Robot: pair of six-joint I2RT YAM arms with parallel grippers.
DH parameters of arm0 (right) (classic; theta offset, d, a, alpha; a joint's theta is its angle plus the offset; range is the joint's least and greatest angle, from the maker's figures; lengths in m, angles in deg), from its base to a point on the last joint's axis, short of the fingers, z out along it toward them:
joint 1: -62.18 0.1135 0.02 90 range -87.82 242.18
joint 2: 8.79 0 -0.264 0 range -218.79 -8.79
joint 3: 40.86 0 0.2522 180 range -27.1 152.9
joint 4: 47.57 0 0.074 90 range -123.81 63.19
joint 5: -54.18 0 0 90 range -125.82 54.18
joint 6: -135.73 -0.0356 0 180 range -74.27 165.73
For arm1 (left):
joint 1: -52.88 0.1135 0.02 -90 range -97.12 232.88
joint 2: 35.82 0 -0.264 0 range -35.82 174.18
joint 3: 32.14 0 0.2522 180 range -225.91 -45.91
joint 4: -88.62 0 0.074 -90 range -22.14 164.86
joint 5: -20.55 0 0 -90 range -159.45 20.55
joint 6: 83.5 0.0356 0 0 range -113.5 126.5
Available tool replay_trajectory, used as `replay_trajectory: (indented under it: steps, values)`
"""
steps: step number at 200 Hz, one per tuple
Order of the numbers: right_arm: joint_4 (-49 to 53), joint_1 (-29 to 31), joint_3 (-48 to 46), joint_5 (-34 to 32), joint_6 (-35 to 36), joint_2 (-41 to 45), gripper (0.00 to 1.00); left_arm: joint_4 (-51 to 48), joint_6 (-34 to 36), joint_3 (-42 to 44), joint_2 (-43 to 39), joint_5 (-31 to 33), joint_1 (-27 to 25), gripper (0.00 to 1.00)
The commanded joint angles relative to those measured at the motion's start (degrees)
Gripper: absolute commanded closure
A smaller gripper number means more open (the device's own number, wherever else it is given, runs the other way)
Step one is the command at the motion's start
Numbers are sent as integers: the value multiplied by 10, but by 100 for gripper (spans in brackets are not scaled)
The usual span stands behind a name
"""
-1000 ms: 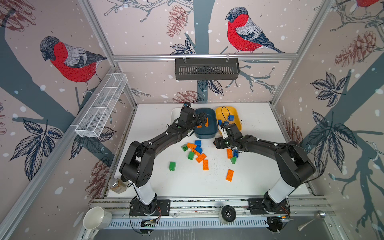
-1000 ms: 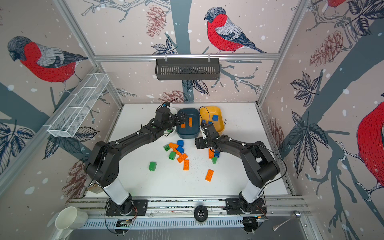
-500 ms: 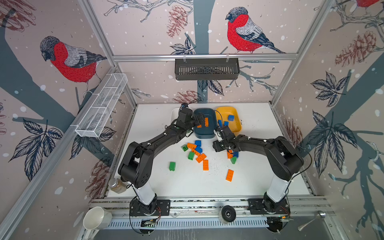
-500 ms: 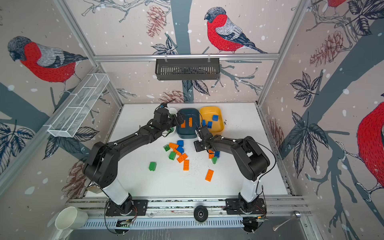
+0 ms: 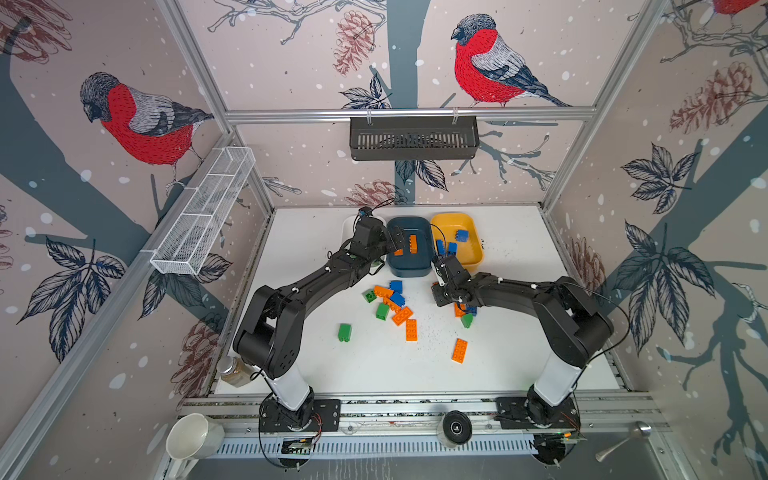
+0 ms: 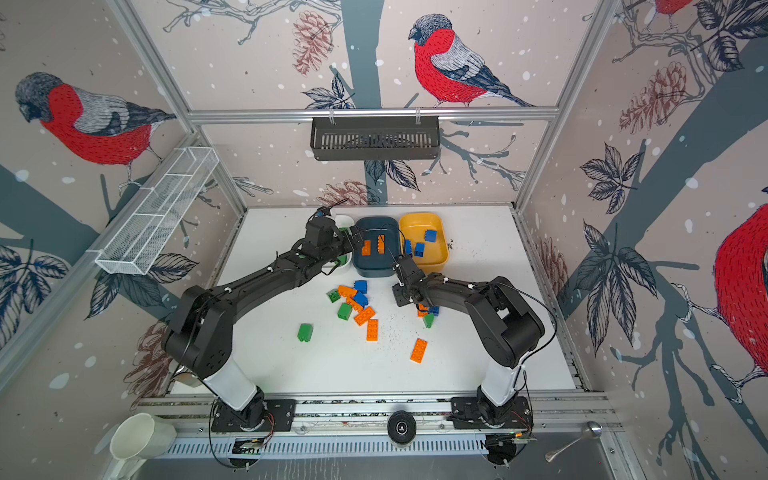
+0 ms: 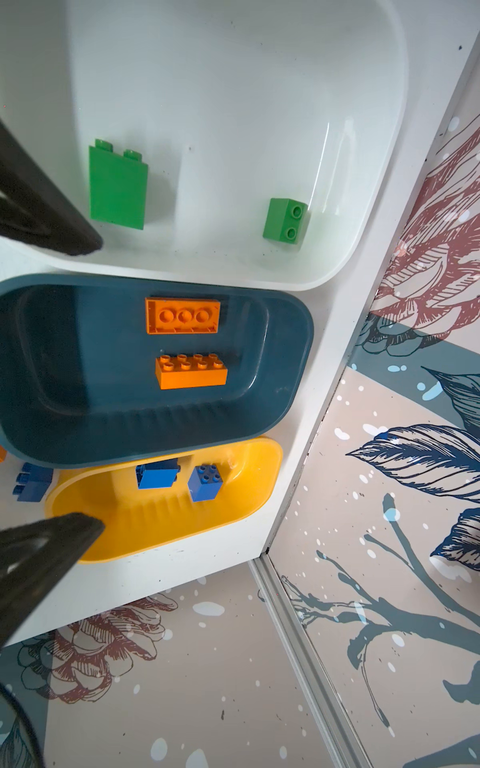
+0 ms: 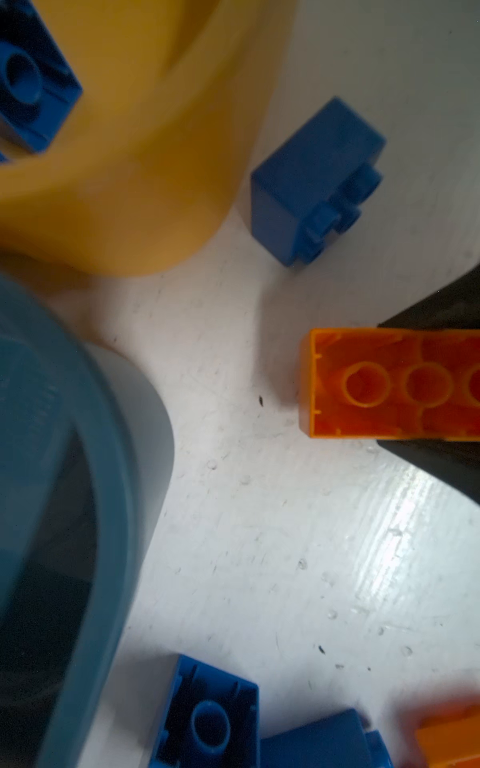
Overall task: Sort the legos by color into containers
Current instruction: 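Grasp the orange brick with the right gripper and release it into the teal container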
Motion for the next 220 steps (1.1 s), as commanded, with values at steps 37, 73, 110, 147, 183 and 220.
replay_trajectory:
  steps: [37,73,110,147,183,220]
  values:
    - [-70,5,-27,3,11,69,75,-3,6,6,-10,14,3,3]
    - [-117,5,-24,-15,-1,88,77,-5,7,22,-23,27,6,3]
    - [-146,-1,28,15,-13,55,76,-9,7,36,-37,37,9,3]
    - [-112,-17,143,20,-37,-47,76,-27,8,44,-49,49,10,3]
    - [-77,-39,260,31,-54,-142,74,-63,5,59,-70,73,10,3]
    - [-8,-47,386,-18,-66,-223,60,-97,6,79,-86,81,10,3]
